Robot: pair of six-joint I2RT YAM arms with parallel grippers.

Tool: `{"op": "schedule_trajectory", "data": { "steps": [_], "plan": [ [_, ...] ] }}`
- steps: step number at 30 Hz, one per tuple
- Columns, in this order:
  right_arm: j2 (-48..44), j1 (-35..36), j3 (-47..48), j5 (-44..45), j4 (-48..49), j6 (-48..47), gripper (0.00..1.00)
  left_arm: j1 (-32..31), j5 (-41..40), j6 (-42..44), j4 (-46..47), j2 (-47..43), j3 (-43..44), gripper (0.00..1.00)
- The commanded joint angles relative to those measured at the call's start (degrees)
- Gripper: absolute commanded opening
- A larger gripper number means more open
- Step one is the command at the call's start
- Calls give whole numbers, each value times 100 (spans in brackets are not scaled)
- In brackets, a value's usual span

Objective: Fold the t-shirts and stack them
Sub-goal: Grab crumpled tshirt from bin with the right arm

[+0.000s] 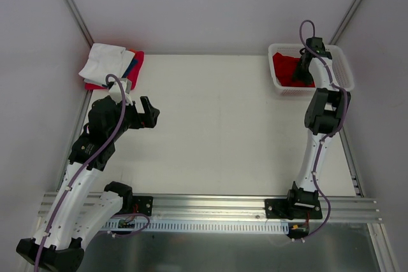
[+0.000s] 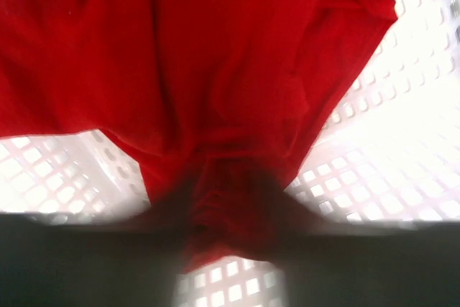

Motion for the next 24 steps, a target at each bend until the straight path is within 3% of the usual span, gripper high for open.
{"op": "schedule_trajectory", "data": {
  "steps": [1,2,8,13,21,24],
  "plan": [
    [-102,8,118,-106,96,225,16,-12,-86,123,-29,1,148,99],
    [-128,8,83,-71,96,268,1,-12,-94,123,-38,-8,148,99],
    [-663,96,-373,-97,175,427,0,-12,-94,123,-29,18,157,99],
    [-1673,473,-471,17,-27,349,1,-12,-68,123,-38,36,148,99],
    [-3334,1879,539,509,-950,102,0,-12,-94,123,-29,71,140,99],
    [-4160,2617,417,745,-1011,-73,0,-12,-103,132,-47,97,148,99]
  ]
}}
